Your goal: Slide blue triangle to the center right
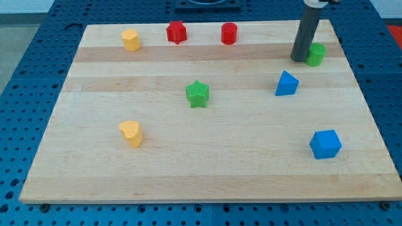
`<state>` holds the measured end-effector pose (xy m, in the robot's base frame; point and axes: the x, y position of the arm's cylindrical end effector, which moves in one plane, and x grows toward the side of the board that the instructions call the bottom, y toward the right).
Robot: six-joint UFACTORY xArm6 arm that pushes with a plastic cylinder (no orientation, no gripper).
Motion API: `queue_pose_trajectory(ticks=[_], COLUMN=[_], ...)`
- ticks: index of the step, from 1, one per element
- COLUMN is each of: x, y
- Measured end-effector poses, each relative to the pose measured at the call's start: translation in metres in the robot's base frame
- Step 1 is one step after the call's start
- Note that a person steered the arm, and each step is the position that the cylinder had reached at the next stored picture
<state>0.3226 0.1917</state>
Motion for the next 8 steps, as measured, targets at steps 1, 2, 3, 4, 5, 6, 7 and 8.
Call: queue_pose_trajectory(ticks=[1,2,3,4,5,6,7,8], x=[-0.004,-0.004,-0.004,-0.004,-0.004,0.003,0.004,0.011], y=[-0.013,-0.014,-0.014,-0.023,-0.025,-0.043,-0.047,-0.059])
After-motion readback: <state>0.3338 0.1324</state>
